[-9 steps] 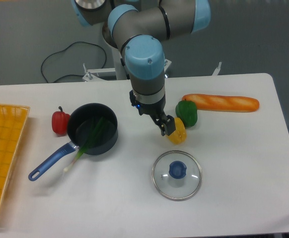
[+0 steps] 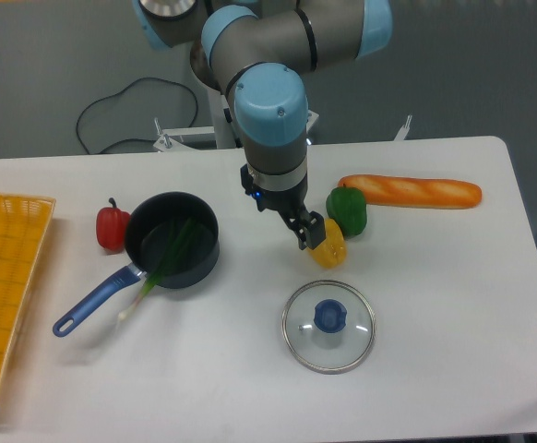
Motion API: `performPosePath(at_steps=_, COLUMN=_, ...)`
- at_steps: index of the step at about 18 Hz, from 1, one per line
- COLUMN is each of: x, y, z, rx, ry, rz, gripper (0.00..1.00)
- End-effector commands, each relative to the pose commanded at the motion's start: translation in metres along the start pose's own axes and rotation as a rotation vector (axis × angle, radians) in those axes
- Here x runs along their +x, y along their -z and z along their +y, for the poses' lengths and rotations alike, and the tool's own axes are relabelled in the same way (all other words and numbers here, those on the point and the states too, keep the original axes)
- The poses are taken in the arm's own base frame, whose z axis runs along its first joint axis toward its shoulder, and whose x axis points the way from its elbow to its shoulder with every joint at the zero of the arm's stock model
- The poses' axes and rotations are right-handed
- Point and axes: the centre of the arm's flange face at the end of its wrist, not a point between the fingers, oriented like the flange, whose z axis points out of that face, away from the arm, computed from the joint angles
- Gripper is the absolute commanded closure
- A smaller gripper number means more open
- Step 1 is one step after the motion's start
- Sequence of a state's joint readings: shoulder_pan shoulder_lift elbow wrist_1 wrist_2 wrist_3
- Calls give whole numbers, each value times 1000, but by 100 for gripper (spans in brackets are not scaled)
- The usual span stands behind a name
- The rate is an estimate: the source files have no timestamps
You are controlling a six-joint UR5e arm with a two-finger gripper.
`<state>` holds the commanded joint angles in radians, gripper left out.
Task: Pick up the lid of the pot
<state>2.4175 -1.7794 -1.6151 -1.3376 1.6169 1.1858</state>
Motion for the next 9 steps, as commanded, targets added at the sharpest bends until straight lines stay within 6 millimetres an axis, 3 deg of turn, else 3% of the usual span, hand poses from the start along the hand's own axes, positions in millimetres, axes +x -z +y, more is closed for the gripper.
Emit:
performPosePath(at_steps=4, x=18, y=-15, z=7, rx=3, ry=4, rz=26, gripper=0)
performPosePath(at_steps=9, x=16, y=-17, z=9, rx=2, ry=4, rz=24, gripper=0)
